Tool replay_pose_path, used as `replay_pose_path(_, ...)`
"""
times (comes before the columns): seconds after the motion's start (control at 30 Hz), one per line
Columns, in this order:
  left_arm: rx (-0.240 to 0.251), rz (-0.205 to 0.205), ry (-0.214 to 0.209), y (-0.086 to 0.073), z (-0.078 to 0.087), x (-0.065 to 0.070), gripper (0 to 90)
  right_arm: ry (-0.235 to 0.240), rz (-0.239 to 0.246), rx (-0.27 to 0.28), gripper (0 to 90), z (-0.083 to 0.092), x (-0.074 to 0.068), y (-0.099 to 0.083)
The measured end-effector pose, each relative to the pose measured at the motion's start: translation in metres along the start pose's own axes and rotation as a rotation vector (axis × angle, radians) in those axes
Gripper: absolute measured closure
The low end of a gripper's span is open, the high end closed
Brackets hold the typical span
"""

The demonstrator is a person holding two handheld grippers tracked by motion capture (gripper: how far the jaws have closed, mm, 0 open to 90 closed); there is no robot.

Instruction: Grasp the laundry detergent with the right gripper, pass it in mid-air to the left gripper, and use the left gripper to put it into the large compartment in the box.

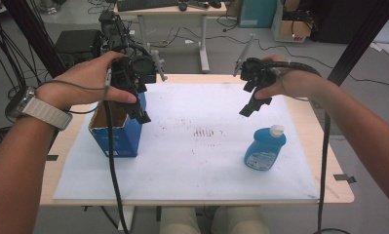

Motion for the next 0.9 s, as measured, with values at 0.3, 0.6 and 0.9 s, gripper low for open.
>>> replay_pose_path(0.3,0.0,-0.004,0.005,0.003,0.002,0.001,8.1,-0.025,0.0,0.03,4.2,0.007,0.0,-0.002)
replay_pose_path(0.6,0.0,-0.01,0.001,0.003,-0.001,0.003,8.2,-0.046,0.004,0.03,4.2,0.015,-0.003,-0.002)
replay_pose_path(0.9,0.003,-0.005,0.003,0.001,-0.001,0.003,8.2,-0.042,0.005,0.037,4.5,0.022,-0.005,-0.006)
Point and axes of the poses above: each handheld gripper's, and its own axes: z roughly backward along the jaws, y roughly out of its top, x roughly to its right, the point moved 3 cm from there along -z, roughly forward along the jaws, and after that the axes turned 3 degrees about -x, right-handed, at the moved point
